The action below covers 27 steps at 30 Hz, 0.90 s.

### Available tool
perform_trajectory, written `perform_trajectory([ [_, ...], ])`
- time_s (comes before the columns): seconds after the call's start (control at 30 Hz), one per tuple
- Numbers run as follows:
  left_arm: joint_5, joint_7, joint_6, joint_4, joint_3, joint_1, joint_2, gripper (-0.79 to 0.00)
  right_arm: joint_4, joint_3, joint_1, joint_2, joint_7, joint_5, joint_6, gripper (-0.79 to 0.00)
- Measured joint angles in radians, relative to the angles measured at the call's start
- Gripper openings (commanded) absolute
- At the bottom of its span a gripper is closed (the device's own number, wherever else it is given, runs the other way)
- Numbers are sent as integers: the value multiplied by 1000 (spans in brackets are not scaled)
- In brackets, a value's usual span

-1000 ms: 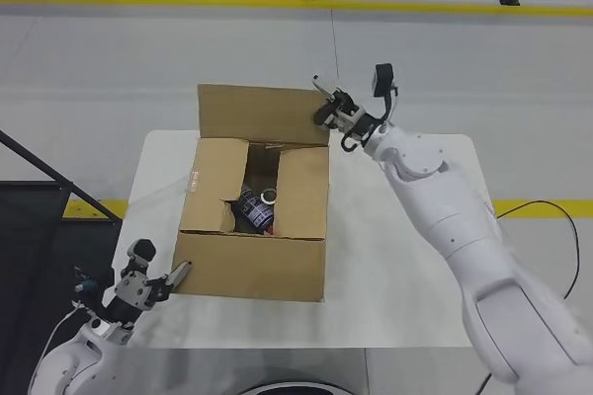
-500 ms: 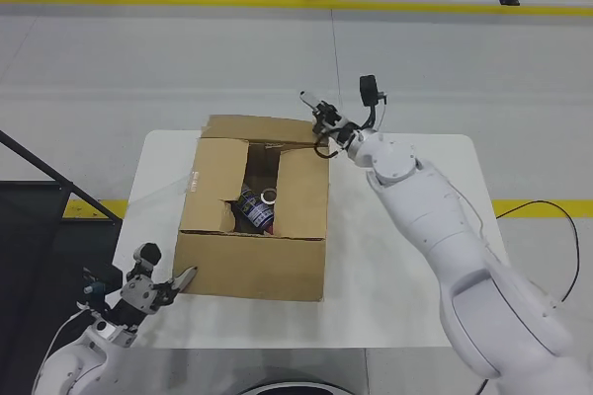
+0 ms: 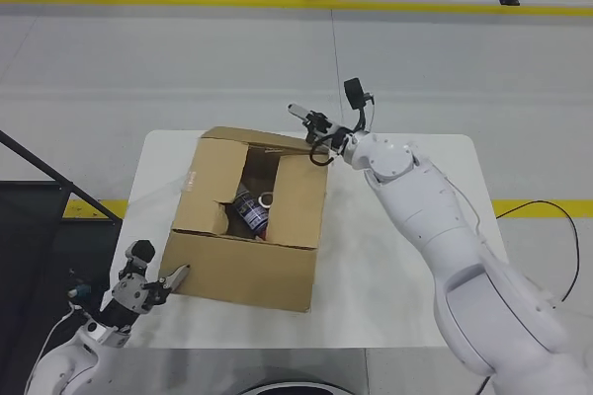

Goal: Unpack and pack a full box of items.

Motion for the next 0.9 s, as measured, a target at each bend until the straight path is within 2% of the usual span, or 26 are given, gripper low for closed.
perform_trajectory([
  [0.23,-67,17,40,5,-33,-2,-2,0,12,12,5,-1,62,-18,-12,0],
  [0.43,-193,-49,62,38,-56,-55,-1,0,14,28,7,2,62,-31,-39,0],
  [0.67,-292,-209,-27,110,-47,-194,14,0,-1,72,-3,19,50,-10,-134,0],
  [0.9,-357,-370,-188,194,-18,-330,34,0,-46,122,-32,54,108,7,-222,0],
])
